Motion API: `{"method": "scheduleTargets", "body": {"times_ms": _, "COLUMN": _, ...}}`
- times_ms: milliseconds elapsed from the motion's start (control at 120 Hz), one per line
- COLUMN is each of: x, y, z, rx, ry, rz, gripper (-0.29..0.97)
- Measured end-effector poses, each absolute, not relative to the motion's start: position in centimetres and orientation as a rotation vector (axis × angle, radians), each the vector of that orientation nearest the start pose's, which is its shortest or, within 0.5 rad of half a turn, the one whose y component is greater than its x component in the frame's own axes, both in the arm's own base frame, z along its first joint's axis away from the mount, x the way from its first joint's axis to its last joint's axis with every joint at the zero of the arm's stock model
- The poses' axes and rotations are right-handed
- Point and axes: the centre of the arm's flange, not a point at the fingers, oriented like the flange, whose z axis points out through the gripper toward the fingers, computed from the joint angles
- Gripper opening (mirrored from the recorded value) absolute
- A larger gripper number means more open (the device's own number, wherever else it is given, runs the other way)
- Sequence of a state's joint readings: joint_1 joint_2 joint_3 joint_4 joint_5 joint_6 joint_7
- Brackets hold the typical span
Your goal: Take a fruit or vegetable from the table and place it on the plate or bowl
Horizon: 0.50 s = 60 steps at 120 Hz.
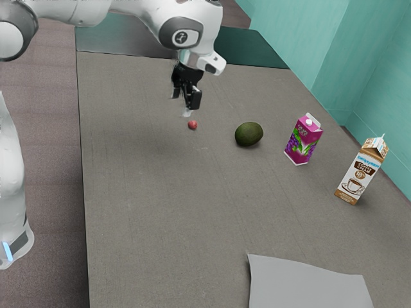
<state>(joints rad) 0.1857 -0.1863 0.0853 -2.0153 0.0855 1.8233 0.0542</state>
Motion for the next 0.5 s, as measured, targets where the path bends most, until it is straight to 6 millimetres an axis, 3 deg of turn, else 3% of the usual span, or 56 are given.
{"method": "scheduleTargets", "body": {"times_ms": 92, "x": 50.7, "y": 14.9, "z": 51.7, "rx": -3.056, "ry": -0.258, "rz": 0.051, "gripper": 0.68}}
{"method": "scheduleTargets", "body": {"times_ms": 217, "x": 51.3, "y": 16.9, "z": 49.8, "rx": -3.059, "ry": -0.260, "rz": 0.095, "gripper": 0.68}}
{"method": "scheduleTargets", "body": {"times_ms": 342, "x": 51.5, "y": 19.1, "z": 50.5, "rx": -3.054, "ry": -0.254, "rz": 0.068, "gripper": 0.68}}
{"method": "scheduleTargets", "body": {"times_ms": 500, "x": 52.2, "y": 19.9, "z": 50.3, "rx": -3.051, "ry": -0.112, "rz": 0.085, "gripper": 0.68}}
